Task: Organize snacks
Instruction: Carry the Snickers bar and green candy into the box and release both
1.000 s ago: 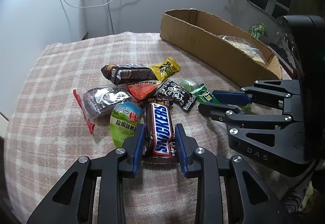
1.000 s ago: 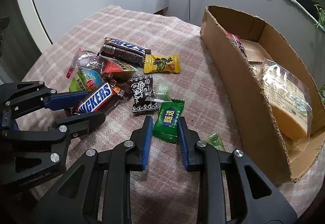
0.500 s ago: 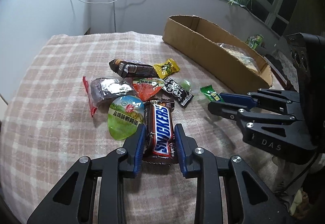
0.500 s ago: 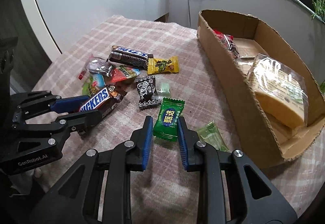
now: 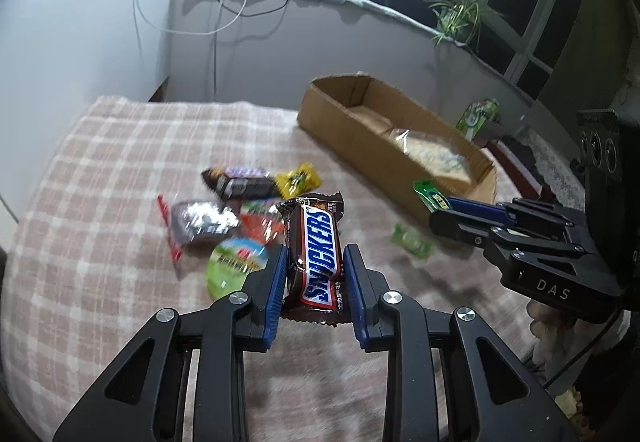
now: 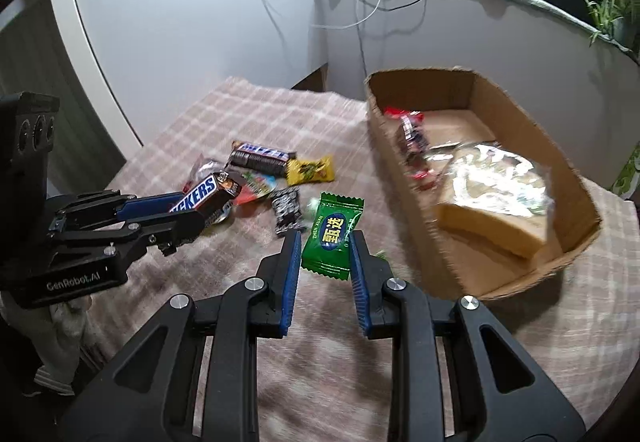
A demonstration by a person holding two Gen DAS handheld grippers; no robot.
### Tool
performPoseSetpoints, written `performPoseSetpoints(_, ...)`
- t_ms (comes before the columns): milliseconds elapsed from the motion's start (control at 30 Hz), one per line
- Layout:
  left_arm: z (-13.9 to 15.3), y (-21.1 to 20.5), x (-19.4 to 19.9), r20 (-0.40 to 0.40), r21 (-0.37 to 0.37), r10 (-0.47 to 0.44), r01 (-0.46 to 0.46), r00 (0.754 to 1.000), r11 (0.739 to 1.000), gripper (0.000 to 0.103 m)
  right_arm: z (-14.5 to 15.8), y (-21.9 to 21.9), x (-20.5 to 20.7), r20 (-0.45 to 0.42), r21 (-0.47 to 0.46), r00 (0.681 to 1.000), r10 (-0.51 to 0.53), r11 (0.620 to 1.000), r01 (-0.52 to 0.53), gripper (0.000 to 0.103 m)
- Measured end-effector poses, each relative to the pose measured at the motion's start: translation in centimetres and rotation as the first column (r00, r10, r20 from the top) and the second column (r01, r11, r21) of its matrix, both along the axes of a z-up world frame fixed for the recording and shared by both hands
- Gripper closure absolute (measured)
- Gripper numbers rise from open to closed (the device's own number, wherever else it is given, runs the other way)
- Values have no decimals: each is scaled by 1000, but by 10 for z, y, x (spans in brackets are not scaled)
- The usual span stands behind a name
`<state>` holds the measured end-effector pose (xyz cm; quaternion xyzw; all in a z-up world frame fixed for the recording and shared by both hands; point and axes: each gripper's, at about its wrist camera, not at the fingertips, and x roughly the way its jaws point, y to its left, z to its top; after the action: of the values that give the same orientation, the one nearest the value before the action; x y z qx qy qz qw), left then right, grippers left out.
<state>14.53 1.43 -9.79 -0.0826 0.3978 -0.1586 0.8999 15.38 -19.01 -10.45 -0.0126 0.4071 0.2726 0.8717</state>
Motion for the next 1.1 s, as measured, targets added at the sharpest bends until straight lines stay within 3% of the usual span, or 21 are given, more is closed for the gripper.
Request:
performPoseSetpoints(667,43,-74,79,84,5,-81,80,993,997,76,12,-84,51,20,2,992,-124,992,124,78)
performPoseSetpoints(1100,35,-108,131,51,27,-97,95,994,995,76,1,-93,68,0,22,995,-102,995,102,78)
